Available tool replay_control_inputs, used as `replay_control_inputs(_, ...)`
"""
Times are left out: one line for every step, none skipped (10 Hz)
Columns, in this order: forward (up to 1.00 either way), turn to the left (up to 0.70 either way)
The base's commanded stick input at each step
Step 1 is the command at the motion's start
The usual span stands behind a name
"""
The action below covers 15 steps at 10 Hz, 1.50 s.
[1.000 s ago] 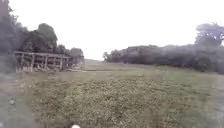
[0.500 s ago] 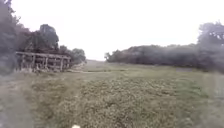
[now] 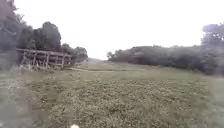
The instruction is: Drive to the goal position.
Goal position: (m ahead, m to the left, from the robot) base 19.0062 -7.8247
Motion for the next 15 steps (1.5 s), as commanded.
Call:
replay_control_inputs(0.5, 0.0)
replay_control_inputs(0.5, 0.0)
replay_control_inputs(0.5, 0.0)
replay_control_inputs(0.5, 0.0)
replay_control_inputs(0.5, 0.0)
replay_control_inputs(0.5, 0.0)
replay_control_inputs(0.5, 0.0)
replay_control_inputs(0.5, 0.0)
replay_control_inputs(0.5, 0.0)
replay_control_inputs(0.5, 0.0)
replay_control_inputs(0.5, 0.0)
replay_control_inputs(0.5, 0.0)
replay_control_inputs(0.5, 0.0)
replay_control_inputs(0.5, 0.0)
replay_control_inputs(0.5, 0.0)
